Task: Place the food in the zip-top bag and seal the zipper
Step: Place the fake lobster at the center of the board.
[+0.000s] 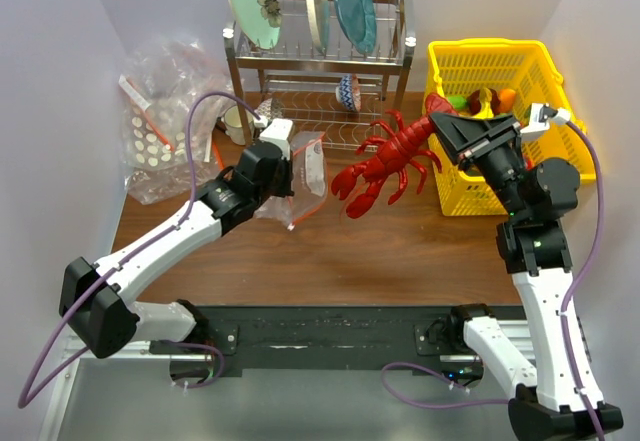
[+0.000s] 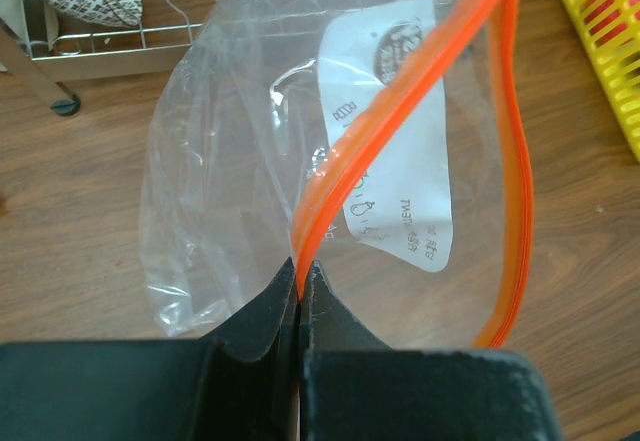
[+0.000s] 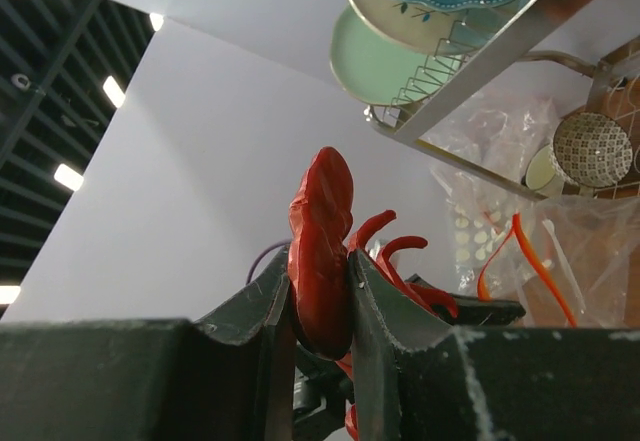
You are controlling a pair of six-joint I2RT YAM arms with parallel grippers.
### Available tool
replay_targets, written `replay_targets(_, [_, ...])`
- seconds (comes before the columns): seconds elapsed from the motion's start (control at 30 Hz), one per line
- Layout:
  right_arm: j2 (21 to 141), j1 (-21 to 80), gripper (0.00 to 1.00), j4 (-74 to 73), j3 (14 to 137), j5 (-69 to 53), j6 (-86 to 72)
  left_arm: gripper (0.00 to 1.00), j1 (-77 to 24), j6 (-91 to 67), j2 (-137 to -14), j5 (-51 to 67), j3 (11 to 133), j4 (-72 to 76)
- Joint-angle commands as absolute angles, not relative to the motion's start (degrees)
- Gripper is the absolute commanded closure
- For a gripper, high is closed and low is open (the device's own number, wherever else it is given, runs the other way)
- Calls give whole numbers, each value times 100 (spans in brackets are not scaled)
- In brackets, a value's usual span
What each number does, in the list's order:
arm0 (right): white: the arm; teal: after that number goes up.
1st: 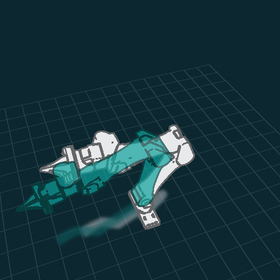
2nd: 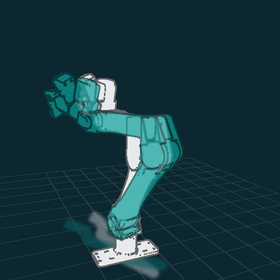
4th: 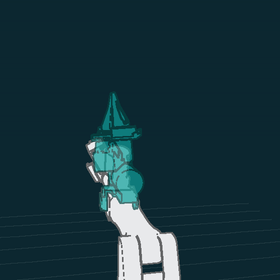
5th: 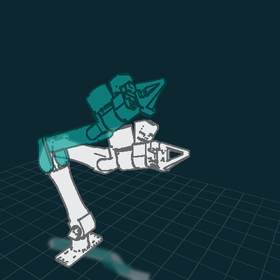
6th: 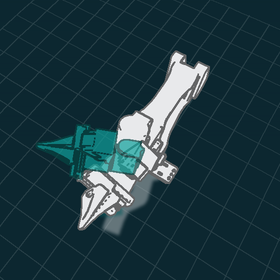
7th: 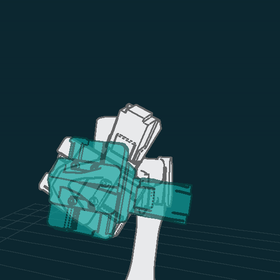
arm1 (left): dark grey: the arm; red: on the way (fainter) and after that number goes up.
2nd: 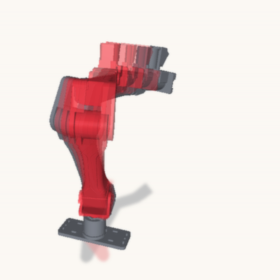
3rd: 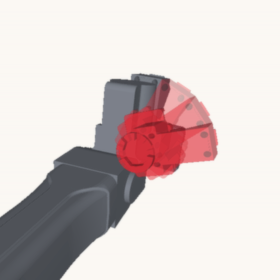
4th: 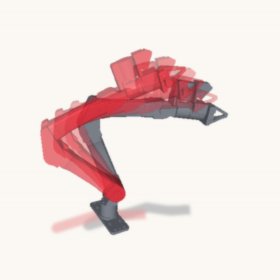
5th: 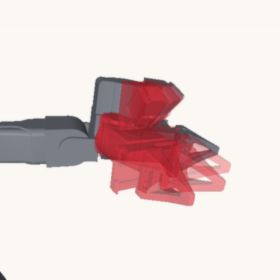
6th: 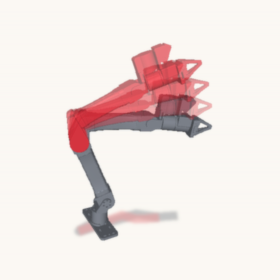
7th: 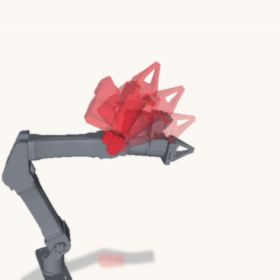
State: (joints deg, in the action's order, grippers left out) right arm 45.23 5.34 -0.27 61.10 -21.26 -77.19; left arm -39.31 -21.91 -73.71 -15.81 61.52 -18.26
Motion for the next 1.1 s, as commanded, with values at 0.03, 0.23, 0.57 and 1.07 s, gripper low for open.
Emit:
replay_targets(0.03, [4474, 536, 100, 131, 5977, -1749, -7989, 100, -4069, -2461, -7198, -1767, 6205, -1292])
replay_targets(0.23, [4438, 536, 100, 439, 5660, -1626, -8305, 100, -4289, -2531, -7260, -1846, 6205, -1152])
replay_targets(0.57, [4474, 536, 100, 308, 5643, -1266, -8429, 100, -4526, -2689, -7427, -1837, 6179, -932])
replay_targets(1.07, [4491, 580, 100, 229, 5406, -572, -8332, 100, -5009, -2839, -7717, -1854, 6319, -852])
